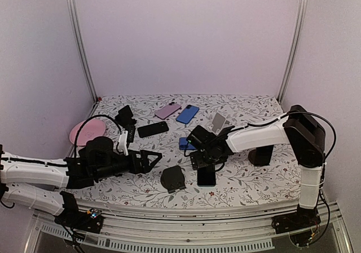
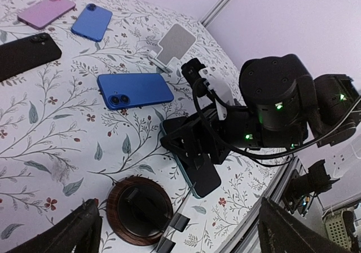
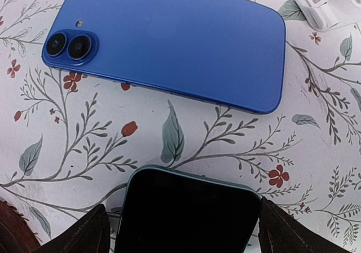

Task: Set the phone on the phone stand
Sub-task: Move the phone to the center of the board, then pick up the phone at the center of the board.

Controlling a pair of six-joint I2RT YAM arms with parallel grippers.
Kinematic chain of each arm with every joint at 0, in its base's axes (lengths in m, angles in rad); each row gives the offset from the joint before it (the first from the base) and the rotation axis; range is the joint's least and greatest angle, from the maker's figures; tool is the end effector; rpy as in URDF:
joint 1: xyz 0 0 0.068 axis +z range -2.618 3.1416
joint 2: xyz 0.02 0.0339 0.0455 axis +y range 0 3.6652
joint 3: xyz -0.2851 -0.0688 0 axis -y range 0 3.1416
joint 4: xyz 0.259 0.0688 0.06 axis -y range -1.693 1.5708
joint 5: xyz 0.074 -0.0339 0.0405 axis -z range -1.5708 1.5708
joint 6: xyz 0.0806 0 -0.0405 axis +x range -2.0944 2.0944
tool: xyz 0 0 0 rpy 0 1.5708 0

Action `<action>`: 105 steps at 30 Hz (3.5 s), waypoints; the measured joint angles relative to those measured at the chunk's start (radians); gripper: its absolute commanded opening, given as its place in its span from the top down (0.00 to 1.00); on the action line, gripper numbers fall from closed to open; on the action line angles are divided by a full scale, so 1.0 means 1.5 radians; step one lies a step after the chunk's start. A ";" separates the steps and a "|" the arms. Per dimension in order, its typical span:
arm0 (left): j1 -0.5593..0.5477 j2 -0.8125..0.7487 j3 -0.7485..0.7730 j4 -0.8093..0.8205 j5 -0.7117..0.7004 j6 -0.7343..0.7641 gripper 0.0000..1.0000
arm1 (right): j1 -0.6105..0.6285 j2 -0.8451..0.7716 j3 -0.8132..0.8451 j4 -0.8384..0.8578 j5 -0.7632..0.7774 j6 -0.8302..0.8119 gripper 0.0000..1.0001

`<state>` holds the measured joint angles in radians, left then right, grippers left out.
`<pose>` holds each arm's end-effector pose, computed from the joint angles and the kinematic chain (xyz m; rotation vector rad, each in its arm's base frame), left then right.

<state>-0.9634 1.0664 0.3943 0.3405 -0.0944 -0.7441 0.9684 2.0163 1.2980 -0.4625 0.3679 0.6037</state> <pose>0.1592 -0.2158 0.1986 0.1555 2.0428 -1.0373 0.2698 0.3412 0.1075 -0.3790 2.5845 0.0216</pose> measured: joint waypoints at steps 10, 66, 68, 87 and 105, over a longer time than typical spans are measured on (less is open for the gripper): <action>0.031 0.030 0.034 0.001 -0.003 0.007 0.03 | 0.000 -0.056 -0.041 0.029 -0.017 0.010 0.01; 0.095 0.010 0.119 -0.061 0.058 -0.012 0.03 | 0.040 -0.101 -0.138 0.047 -0.010 0.119 0.00; 0.095 0.004 0.116 -0.062 0.060 -0.012 0.03 | 0.042 -0.099 -0.138 0.047 -0.010 0.121 0.00; 0.095 0.004 0.092 -0.047 0.076 -0.012 0.03 | 0.054 -0.089 -0.135 0.052 -0.004 0.121 0.01; 0.095 -0.005 0.079 -0.043 0.079 -0.012 0.04 | 0.054 -0.038 -0.073 0.051 0.005 0.102 0.11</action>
<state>-0.8215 1.0595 0.5129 0.2764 0.0242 -0.7624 1.0489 1.9598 1.1885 -0.3862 0.3752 0.7570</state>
